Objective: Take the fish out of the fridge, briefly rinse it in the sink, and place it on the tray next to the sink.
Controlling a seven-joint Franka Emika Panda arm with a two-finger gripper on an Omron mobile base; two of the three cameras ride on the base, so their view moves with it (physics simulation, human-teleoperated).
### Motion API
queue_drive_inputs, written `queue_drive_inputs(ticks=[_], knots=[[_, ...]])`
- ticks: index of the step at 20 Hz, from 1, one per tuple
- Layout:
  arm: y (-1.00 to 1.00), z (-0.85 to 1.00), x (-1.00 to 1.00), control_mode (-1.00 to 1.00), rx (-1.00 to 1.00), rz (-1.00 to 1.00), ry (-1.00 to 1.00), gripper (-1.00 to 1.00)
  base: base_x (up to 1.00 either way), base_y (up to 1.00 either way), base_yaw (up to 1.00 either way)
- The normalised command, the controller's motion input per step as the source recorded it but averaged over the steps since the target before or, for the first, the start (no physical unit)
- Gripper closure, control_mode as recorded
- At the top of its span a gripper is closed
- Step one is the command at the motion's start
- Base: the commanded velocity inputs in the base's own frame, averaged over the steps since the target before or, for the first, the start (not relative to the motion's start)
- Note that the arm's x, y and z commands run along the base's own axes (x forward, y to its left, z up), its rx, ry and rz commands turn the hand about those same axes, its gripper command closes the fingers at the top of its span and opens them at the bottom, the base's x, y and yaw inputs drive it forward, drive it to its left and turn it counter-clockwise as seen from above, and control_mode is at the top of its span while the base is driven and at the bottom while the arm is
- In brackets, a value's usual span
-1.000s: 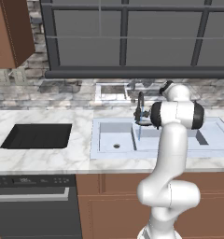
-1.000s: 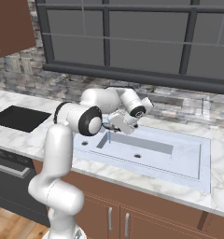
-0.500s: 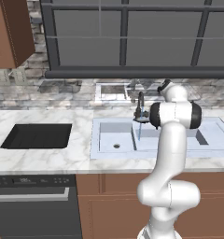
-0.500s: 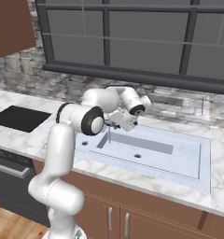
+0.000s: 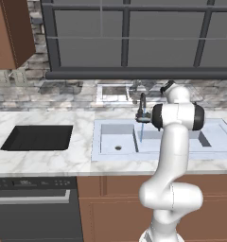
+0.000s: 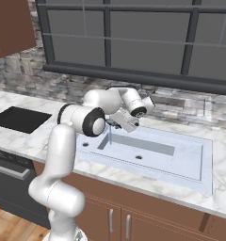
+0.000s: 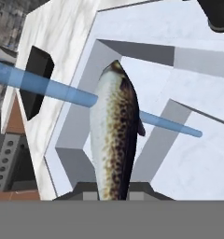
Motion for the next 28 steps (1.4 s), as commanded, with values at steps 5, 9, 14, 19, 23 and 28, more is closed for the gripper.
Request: queue_drive_inputs(ticks=[5,9,14,19,23,28], knots=[[0.02,0.0,0.0,-1.0,0.0,-0.06,-0.02,1.0,0.0,0.0,0.0],[0.0,0.0,0.0,-1.0,0.0,-0.11,-0.05,1.0,0.0,0.0,0.0],[0.0,0.0,0.01,-1.0,0.0,-0.04,0.01,1.0,0.0,0.0,0.0],[0.0,0.0,0.0,-1.0,0.0,0.0,0.0,1.0,0.0,0.0,0.0],[0.14,0.0,-0.69,-1.0,0.0,0.0,0.07,1.0,0.0,0.0,0.0],[0.15,0.04,-1.0,-1.0,0.02,0.0,0.18,1.0,0.0,0.0,0.0]])
